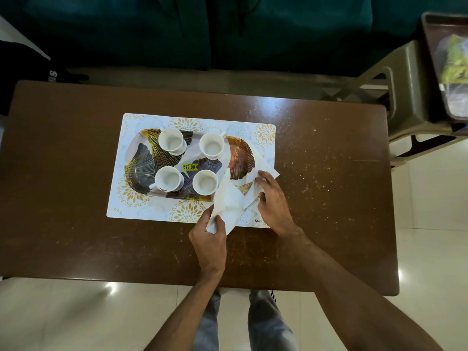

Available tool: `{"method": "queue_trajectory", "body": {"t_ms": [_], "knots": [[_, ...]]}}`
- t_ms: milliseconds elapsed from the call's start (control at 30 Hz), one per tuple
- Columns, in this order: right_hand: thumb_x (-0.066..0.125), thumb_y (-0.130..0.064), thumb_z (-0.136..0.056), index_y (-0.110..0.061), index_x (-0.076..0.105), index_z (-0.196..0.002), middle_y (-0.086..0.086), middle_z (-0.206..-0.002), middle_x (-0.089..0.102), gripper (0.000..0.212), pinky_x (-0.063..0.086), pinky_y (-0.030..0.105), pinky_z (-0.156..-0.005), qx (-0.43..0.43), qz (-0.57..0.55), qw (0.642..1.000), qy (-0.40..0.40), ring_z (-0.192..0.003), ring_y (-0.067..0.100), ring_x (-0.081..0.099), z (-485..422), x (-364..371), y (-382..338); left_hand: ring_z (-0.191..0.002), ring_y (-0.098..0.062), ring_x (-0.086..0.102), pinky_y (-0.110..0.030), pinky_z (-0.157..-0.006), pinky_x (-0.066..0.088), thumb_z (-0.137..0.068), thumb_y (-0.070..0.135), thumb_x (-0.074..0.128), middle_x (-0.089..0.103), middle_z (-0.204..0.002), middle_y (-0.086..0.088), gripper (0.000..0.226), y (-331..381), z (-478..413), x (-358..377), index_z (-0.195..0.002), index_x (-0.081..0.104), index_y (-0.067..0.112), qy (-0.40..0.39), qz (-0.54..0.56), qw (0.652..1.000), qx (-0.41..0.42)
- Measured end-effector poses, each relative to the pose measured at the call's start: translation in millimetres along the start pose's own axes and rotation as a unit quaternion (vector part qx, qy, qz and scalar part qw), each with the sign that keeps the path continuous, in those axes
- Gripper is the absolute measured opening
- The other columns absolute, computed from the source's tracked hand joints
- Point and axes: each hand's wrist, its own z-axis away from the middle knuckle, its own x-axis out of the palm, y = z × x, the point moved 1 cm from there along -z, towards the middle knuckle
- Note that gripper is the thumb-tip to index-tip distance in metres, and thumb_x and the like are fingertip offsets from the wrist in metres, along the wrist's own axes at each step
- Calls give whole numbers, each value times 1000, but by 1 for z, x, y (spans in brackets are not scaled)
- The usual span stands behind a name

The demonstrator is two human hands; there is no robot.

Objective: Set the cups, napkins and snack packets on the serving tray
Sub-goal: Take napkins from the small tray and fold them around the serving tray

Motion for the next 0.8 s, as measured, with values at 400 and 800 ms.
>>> {"method": "queue_trajectory", "body": {"t_ms": [400,800], "knots": [[51,17,-88,-9,51,-144,1,-157,40,62,33,41,-120,-19,-2,1000,11,-149,17,31,-3,-5,6,-106,-13,62,3,-67,44,-91,5,70,63,-114,8,31,4,4,3,-121,68,8,-4,11,1000,-6],[52,16,-86,-7,62,-132,5,-151,49,53,32,40,-121,2,-1,1000,4,-144,19,40,-1,-2,-3,-109,-12,61,2,-69,46,-91,6,70,62,-115,9,32,5,9,2,-123,68,7,-4,14,1000,-6]]}}
